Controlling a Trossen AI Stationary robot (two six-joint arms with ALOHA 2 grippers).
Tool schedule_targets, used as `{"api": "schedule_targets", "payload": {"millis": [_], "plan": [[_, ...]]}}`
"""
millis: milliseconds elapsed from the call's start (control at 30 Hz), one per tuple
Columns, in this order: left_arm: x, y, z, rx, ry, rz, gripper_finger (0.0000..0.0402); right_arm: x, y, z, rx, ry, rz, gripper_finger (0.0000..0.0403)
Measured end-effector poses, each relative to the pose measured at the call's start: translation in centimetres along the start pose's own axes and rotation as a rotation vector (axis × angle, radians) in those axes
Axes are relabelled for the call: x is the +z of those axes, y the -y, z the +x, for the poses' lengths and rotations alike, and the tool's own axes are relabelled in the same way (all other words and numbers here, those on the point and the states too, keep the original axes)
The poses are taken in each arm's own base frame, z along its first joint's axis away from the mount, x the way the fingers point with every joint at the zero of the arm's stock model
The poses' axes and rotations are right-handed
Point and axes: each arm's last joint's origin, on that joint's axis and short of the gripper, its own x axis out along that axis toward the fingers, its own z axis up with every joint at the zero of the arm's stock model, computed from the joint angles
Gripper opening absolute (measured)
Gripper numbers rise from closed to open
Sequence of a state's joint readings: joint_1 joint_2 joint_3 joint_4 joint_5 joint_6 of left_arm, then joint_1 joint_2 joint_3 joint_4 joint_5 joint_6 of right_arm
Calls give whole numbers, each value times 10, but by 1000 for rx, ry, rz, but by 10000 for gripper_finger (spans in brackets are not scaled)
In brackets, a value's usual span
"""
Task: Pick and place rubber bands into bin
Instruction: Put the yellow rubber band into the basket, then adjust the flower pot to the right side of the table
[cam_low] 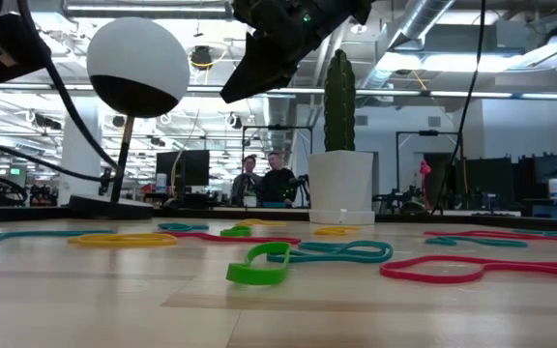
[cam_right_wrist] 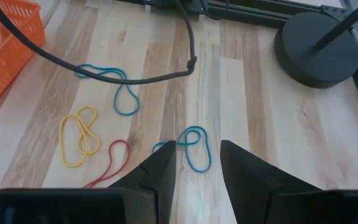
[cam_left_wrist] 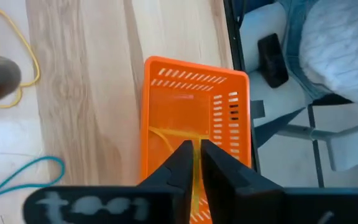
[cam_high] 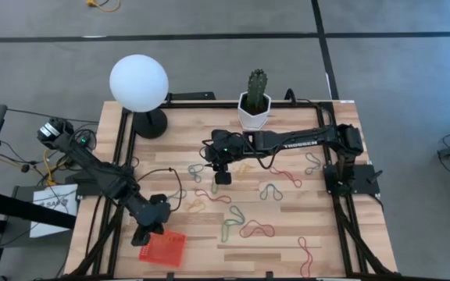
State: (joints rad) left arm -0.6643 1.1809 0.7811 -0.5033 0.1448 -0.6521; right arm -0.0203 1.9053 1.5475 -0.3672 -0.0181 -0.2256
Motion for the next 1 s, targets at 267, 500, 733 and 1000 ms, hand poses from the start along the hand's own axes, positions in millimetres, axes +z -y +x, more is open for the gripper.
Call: {"api": "schedule_targets", "payload": {"millis": [267, 500, 733, 1000], "plan": [[0, 0, 0, 1, -2, 5, 63, -1, 4, 0, -7, -1, 6, 119], [7, -8, -4, 76, 60, 83, 67, 1, 4, -6, -7, 1, -13, 118], [23, -11, -51, 249, 222, 235, 66, 7, 10, -30, -22, 21, -5, 118], [18, -17, -115, 496, 517, 262, 66, -22, 41, -29, -55, -97, 62, 118]]}}
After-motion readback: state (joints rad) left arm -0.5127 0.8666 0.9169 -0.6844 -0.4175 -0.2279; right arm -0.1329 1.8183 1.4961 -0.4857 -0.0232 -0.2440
